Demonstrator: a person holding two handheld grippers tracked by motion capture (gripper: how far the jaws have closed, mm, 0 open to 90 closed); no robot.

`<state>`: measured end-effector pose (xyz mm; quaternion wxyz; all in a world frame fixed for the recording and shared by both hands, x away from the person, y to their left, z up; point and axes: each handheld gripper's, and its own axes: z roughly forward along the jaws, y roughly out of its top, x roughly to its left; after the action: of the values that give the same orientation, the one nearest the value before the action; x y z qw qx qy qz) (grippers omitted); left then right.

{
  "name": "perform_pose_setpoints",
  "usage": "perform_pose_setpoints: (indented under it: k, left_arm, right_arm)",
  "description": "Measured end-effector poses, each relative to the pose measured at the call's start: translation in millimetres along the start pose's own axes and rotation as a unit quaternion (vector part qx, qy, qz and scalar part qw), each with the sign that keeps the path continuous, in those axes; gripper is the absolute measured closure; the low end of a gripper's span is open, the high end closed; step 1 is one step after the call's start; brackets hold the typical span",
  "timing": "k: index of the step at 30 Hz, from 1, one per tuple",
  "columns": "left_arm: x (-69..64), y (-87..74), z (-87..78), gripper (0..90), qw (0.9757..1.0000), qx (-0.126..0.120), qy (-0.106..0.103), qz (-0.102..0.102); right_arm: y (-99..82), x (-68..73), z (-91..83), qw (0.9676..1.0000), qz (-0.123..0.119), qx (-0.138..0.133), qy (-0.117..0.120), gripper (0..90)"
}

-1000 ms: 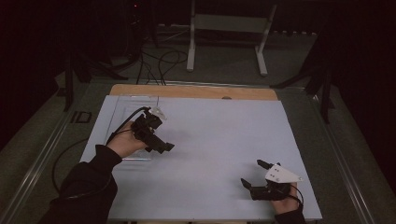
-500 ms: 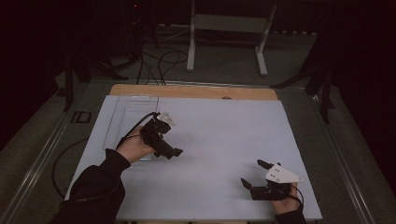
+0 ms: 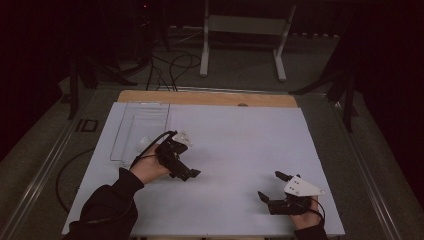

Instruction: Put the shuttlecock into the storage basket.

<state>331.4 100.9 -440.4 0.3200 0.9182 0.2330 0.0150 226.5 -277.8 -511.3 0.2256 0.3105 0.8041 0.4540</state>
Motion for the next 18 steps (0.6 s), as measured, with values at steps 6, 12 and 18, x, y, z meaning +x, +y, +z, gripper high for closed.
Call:
perform_pose_setpoints:
  k: [6, 12, 18]
  left_arm:
    - [-4.7, -10.8, 4.0, 0.4, 1.0, -0.007, -0.007, 0.003]
    - [-6.9, -20.4, 4.1, 0.4, 0.9999, -0.01, -0.01, 0.0]
    - [-11.9, -31.8, 7.5, 0.5, 0.9996, -0.02, -0.02, 0.005]
  right_arm:
    - [-0.1, -0.1, 0.0, 1.0, 0.0, 0.0, 0.001, 9.5]
    - [0.1, 0.2, 0.2, 1.0, -0.001, 0.001, 0.003, 9.5]
    - [0.2, 0.2, 0.3, 1.0, 0.0, 0.001, 0.002, 9.5]
